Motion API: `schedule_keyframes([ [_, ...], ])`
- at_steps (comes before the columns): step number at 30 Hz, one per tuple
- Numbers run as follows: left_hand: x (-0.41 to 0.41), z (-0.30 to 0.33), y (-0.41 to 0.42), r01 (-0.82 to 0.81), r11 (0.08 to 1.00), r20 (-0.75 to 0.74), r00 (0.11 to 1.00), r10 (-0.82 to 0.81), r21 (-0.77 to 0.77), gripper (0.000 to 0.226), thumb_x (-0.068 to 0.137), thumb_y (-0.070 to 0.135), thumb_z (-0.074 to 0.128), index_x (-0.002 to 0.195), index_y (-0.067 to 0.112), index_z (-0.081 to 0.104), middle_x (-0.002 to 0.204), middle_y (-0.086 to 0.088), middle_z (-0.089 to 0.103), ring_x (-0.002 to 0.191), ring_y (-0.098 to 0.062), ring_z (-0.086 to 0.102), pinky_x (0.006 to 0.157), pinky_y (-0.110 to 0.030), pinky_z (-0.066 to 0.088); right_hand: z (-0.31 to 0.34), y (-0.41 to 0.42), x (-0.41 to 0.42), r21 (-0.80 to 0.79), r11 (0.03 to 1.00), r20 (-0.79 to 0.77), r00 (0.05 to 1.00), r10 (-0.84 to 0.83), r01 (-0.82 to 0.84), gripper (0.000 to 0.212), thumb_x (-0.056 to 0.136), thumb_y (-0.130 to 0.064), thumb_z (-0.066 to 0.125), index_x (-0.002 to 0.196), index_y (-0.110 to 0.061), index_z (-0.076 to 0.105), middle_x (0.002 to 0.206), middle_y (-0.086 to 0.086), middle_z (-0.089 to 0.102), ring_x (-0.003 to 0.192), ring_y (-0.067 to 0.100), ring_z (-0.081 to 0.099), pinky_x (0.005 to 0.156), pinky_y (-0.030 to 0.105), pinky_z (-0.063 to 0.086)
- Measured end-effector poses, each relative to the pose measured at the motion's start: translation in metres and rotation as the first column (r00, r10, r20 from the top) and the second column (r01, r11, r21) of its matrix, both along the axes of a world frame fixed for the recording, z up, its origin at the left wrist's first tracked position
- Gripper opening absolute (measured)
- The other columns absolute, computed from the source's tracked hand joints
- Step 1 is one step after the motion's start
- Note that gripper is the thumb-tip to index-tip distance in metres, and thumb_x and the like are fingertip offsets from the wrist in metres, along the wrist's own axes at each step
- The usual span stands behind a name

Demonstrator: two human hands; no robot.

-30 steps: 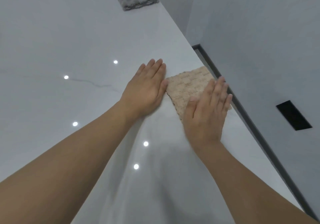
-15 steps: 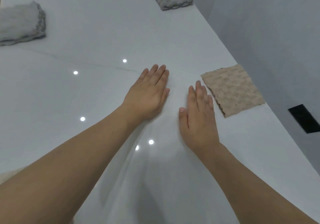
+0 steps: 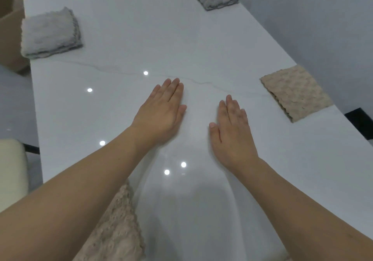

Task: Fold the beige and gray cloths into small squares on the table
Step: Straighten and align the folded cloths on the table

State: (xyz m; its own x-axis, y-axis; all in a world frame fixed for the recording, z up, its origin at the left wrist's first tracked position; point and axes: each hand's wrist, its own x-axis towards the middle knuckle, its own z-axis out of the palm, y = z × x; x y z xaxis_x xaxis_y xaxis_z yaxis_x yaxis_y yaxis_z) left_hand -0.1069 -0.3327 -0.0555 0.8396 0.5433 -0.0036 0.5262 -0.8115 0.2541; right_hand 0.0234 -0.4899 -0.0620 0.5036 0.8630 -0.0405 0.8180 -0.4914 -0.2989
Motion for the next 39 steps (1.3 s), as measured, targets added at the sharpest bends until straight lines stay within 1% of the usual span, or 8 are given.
schedule_keyframes([
  [6,-0.007,-0.008,0.014,0.007,1.0,0.038,0.999,-0.006,-0.025,0.059,0.106,0.036,0.022,0.155,0.005,0.018,0.164,-0.01,0.014,0.152,-0.024,0.006,0.123,-0.035,0.001,-0.005,0.01,-0.011,0.021,1.0,0.01,1.0,0.011,-0.011,0.067,0.095,-0.036,0.015,0.153,-0.003,0.014,0.162,0.013,0.002,0.15,0.022,-0.001,0.121,0.036,-0.004],
  [12,-0.027,-0.006,0.035,0.087,0.993,0.05,0.995,-0.083,-0.076,0.058,0.106,0.035,0.023,0.155,0.004,0.018,0.164,-0.01,0.015,0.152,-0.024,0.008,0.122,-0.035,0.002,0.006,0.021,-0.04,0.015,1.0,-0.005,1.0,-0.022,0.022,0.065,0.097,-0.035,0.017,0.153,-0.004,0.013,0.163,0.011,0.001,0.15,0.019,-0.003,0.12,0.031,-0.008],
  [18,-0.057,0.004,0.063,0.161,0.986,0.094,0.983,-0.156,-0.048,0.057,0.106,0.034,0.023,0.155,0.003,0.02,0.163,-0.012,0.018,0.152,-0.027,0.01,0.123,-0.037,0.004,0.017,0.032,-0.087,0.009,0.993,-0.018,0.993,-0.118,0.118,0.062,0.1,-0.033,0.021,0.154,-0.005,0.01,0.163,0.01,-0.001,0.15,0.018,-0.004,0.121,0.032,-0.006],
  [23,-0.078,-0.002,0.081,0.219,0.976,0.088,0.972,-0.219,0.009,0.064,0.101,0.039,0.017,0.153,0.001,0.025,0.161,-0.015,0.024,0.15,-0.031,0.017,0.122,-0.041,0.009,0.016,0.047,-0.104,0.017,0.989,-0.031,0.989,-0.144,0.145,0.067,0.095,-0.037,0.017,0.153,-0.004,0.011,0.163,0.011,-0.001,0.15,0.02,-0.003,0.121,0.034,-0.005],
  [29,-0.084,-0.006,0.099,0.267,0.964,0.1,0.959,-0.267,0.011,0.065,0.101,0.041,0.015,0.153,0.003,0.026,0.161,-0.014,0.025,0.15,-0.028,0.017,0.123,-0.038,0.007,0.009,0.057,-0.12,0.017,0.981,-0.053,0.98,-0.192,0.193,0.06,0.102,-0.031,0.024,0.154,-0.004,0.01,0.163,0.011,-0.001,0.15,0.019,-0.004,0.121,0.033,-0.006],
  [31,-0.087,-0.01,0.108,0.303,0.953,0.093,0.949,-0.302,0.003,0.066,0.1,0.041,0.014,0.153,0.003,0.026,0.161,-0.013,0.025,0.15,-0.028,0.017,0.123,-0.037,0.007,0.006,0.066,-0.128,0.01,0.976,-0.05,0.975,-0.216,0.217,0.059,0.102,-0.03,0.025,0.154,-0.004,0.01,0.163,0.011,-0.001,0.15,0.019,-0.004,0.12,0.031,-0.008],
  [33,-0.091,-0.012,0.122,0.346,0.938,0.095,0.934,-0.345,0.005,0.066,0.101,0.041,0.014,0.153,0.003,0.028,0.161,-0.012,0.026,0.15,-0.027,0.018,0.123,-0.037,0.008,0.006,0.078,-0.138,0.015,0.969,-0.051,0.968,-0.246,0.248,0.063,0.099,-0.034,0.02,0.153,-0.005,0.011,0.163,0.011,0.0,0.15,0.019,-0.003,0.119,0.029,-0.009],
  [39,-0.106,-0.009,0.171,0.369,0.929,0.137,0.92,-0.367,0.01,0.063,0.102,0.038,0.018,0.151,0.002,0.032,0.159,-0.014,0.03,0.149,-0.029,0.022,0.123,-0.04,0.012,0.011,0.128,-0.162,-0.004,0.964,-0.034,0.963,-0.267,0.267,0.065,0.096,-0.036,0.018,0.153,-0.005,0.013,0.163,0.011,0.002,0.15,0.019,-0.002,0.12,0.03,-0.006],
])
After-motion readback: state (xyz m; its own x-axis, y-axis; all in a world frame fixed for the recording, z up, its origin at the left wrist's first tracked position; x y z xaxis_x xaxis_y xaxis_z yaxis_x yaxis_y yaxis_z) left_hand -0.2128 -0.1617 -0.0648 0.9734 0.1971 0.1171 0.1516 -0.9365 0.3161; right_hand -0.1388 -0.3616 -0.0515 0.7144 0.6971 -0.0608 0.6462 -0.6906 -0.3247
